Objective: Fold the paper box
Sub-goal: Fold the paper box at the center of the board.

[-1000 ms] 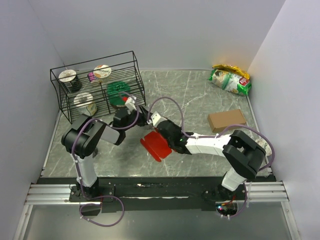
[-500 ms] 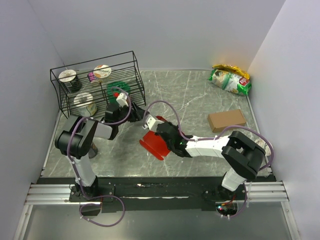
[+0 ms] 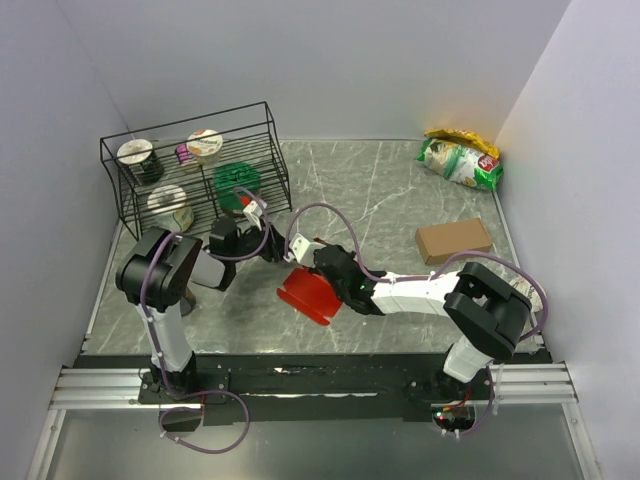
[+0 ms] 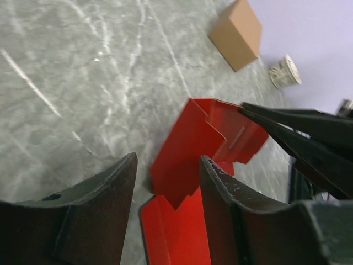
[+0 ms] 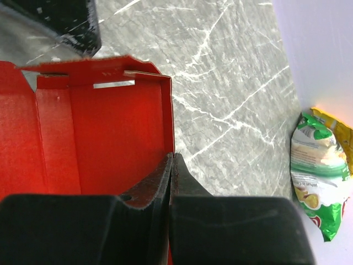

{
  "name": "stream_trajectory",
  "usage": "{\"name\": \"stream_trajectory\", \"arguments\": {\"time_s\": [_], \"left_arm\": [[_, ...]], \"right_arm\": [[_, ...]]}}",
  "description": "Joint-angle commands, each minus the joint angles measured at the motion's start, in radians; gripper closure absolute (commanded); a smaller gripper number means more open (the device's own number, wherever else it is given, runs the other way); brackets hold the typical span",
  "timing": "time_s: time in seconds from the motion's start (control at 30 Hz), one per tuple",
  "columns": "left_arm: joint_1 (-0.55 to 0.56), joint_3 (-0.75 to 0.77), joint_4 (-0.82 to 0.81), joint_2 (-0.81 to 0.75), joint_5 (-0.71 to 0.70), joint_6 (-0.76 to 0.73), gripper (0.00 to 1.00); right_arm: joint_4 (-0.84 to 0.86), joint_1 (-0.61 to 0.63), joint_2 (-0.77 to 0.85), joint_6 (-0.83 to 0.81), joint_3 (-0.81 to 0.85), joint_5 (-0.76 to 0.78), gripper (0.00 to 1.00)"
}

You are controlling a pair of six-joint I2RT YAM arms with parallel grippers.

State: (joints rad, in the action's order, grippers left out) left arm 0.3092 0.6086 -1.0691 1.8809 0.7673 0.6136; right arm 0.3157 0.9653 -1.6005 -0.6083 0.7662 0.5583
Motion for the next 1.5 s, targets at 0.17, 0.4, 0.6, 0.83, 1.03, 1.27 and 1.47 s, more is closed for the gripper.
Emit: {"name": "stream_trajectory", "arguments": {"time_s": [0.17, 0.4, 0.6, 0.83, 1.03, 1.27, 1.47], "left_arm": [[0.014, -0.04, -0.293, 0.064, 0.116, 0.037, 0.46], [0.034, -0.03, -0.363, 0.107, 0.098, 0.046, 0.51], [0.031, -0.092, -0.503, 0.08, 0.05, 0.123, 0.55], [-0.002, -0.138, -0.429, -0.02, 0.001, 0.121, 0.33], [-0.002, -0.136, -0.187, -0.152, -0.062, -0.004, 0.34], [0.011, -0.109, -0.012, -0.183, -0.075, -0.167, 0.32], [0.065, -0.053, 0.136, -0.2, -0.137, -0.291, 0.3]], "right_arm": [[0.01, 0.007, 0.033, 0.033, 0.01, -0.017, 1.0], [0.011, 0.007, 0.034, 0.036, 0.002, -0.021, 1.0], [0.006, 0.006, 0.036, 0.048, -0.008, -0.012, 1.0], [0.039, 0.022, 0.051, -0.014, -0.027, 0.054, 1.0], [0.096, 0.064, -0.007, -0.097, -0.019, 0.101, 1.0], [0.054, 0.064, 0.007, -0.053, 0.019, 0.04, 1.0], [0.045, 0.069, -0.004, -0.056, 0.038, 0.032, 1.0]]}}
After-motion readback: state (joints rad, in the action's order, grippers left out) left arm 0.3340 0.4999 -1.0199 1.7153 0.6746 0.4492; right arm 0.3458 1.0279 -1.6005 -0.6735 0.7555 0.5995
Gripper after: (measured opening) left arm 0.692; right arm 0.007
